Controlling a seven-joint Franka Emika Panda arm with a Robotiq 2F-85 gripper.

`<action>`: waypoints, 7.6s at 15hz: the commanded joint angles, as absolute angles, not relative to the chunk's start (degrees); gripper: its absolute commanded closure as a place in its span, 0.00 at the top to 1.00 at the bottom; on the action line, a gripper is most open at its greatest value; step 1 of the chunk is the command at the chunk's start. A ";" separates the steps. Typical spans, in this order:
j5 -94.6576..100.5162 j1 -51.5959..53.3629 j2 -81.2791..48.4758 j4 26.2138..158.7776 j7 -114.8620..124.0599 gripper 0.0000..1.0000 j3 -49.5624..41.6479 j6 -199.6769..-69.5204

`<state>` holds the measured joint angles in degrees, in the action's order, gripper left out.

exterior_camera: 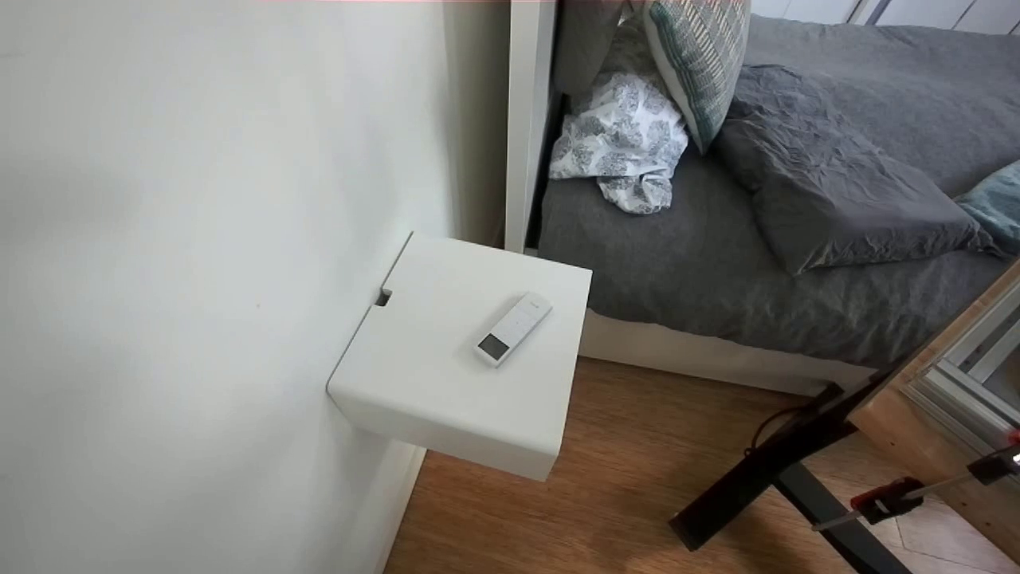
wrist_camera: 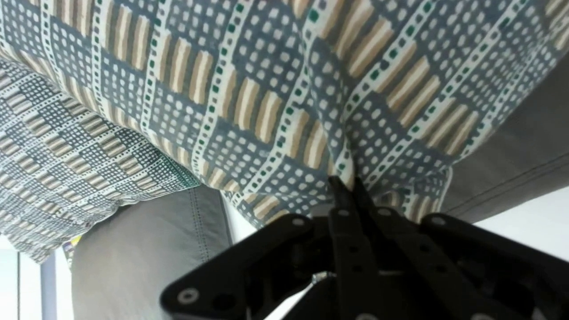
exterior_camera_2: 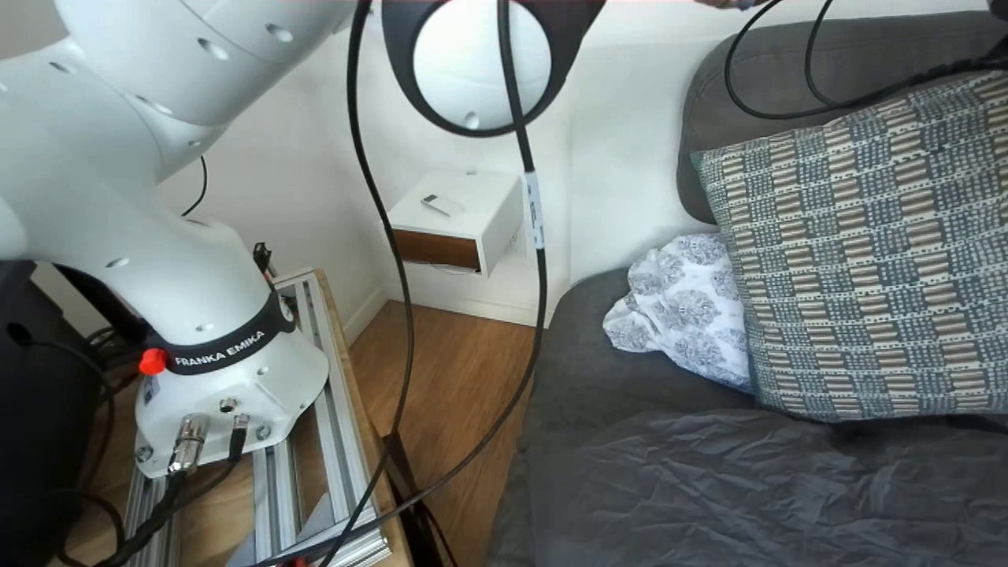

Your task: Move the pillow in the middle to the right a bit

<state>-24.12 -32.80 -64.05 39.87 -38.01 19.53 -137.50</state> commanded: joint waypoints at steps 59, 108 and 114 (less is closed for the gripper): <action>-4.69 -17.32 -65.89 22.13 -4.11 1.00 0.58 -99.61; -2.73 -15.94 -68.17 26.43 -18.19 1.00 0.48 -104.64; 0.15 -14.45 -65.39 26.90 -15.34 1.00 -2.09 -97.12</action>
<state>-1.51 -14.88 -67.69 25.22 -14.67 -1.17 -101.15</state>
